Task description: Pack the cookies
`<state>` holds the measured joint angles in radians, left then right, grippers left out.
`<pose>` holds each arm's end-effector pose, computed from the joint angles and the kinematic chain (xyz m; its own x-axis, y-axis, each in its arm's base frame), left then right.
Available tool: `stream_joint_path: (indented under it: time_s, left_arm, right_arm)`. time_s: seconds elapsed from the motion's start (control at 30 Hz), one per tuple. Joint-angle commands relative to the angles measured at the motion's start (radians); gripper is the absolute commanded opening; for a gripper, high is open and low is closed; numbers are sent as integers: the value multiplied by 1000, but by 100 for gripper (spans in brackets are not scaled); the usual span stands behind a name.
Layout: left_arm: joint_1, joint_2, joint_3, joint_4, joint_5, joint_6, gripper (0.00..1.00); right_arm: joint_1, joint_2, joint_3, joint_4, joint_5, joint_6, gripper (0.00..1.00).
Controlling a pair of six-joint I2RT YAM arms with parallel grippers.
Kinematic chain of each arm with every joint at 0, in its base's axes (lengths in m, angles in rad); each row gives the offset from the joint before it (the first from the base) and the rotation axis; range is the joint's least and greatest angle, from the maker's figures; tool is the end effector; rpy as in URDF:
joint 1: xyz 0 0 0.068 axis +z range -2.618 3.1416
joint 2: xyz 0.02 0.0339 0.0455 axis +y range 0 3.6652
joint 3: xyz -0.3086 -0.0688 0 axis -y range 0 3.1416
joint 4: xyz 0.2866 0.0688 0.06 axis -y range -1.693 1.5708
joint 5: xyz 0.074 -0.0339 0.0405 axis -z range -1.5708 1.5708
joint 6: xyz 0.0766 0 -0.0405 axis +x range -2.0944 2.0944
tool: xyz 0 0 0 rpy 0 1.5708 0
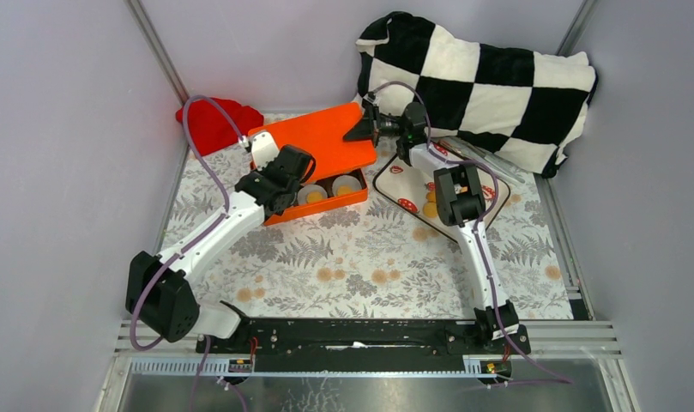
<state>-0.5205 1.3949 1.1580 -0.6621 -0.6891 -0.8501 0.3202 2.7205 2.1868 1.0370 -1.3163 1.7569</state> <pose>0.3205 -0.1276 0.3042 -0.4785 -0.3941 -0.7846 -0.4835 0.8642 -0.1392 0.6037 0.2783 0.1905 -0.9534 -0.0555 -0.2966 -0.2863 -0.1440 0.9472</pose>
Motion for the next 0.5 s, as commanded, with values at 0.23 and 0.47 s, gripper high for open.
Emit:
stream_joint_path:
  time_s: [0.23, 0.47]
  left_arm:
    - [7, -26, -29, 45, -37, 24, 0]
    - [8, -66, -57, 46, -55, 26, 0]
  right_arm:
    - [51, -65, -91, -332, -26, -290, 0]
    - [79, -14, -27, -402, 0, -325, 0]
